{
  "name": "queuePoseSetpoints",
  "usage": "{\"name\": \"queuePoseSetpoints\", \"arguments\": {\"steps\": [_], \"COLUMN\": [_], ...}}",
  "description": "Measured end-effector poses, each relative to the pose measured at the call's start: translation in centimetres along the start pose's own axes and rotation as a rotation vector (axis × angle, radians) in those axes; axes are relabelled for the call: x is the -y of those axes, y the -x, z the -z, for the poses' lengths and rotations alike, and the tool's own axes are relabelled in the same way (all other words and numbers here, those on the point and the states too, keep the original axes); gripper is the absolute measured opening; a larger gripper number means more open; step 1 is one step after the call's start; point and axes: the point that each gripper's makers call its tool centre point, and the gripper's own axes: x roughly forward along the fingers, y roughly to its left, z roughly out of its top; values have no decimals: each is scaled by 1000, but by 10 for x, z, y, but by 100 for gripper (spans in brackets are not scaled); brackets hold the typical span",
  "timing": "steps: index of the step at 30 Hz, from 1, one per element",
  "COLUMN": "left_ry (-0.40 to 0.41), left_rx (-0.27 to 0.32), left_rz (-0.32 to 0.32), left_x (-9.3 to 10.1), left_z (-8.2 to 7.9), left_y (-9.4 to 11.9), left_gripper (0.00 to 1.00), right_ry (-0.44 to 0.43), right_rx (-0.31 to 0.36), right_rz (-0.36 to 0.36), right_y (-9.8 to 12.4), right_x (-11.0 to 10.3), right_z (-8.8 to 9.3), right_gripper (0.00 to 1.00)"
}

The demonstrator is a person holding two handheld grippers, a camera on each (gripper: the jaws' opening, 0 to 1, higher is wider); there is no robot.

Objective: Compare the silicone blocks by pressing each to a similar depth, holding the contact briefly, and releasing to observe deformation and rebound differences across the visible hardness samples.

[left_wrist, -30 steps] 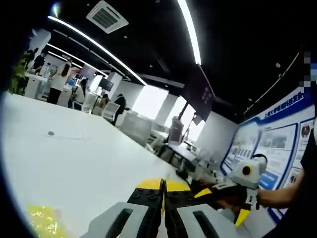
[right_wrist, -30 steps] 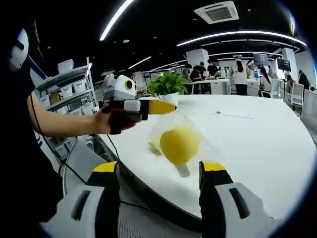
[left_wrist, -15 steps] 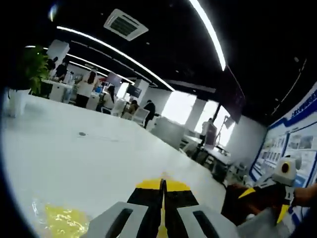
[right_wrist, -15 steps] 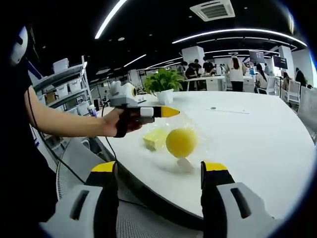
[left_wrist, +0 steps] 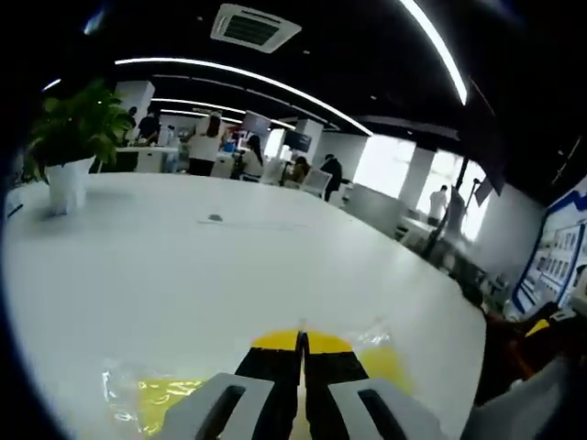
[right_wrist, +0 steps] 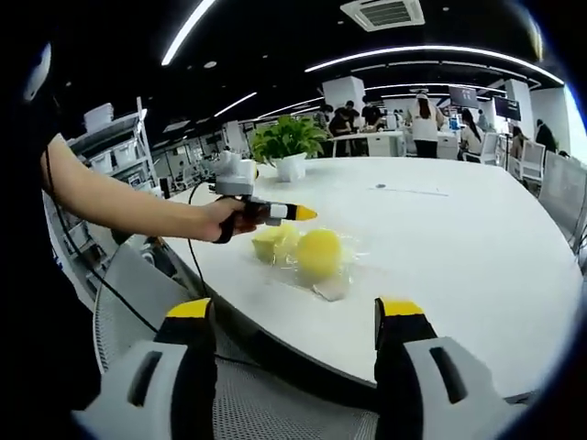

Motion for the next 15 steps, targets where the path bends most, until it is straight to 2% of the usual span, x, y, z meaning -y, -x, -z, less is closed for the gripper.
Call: {"name": "queuePoseSetpoints", "arguments": {"steps": [4,6,8,9,11,12,15], "left_ry": [-22,-22,-104,-118,-86,-55,-58], "left_rx": [5,-26,-53,-57,-19,23,74], "left_rz": [-6,-31,-79,-86,-90,-95,-76], "left_x": [-2,-8,-17,-19,-20,-21,-17], "left_z": [2,8,13,16,10,1,-14], "left_y": [-4,-9,-9,-10,-9,-8,-2], "left_gripper": [0,0,0,1,3,6,12], "right_ry": [-12,-19,-24,-23,-27,-30,-33], "right_rx": [-4,-6,-13,-11,-7,-3,1], "right_rz": [8,11,11,14,17,19,22], "right_y": [1,2,2,3,3,4,3], "right_x": [1,2,2,2,2,2,2], "right_z": [2,4,5,5,4,3,3], "right_gripper": [67,67,67,67,67,68,69]}}
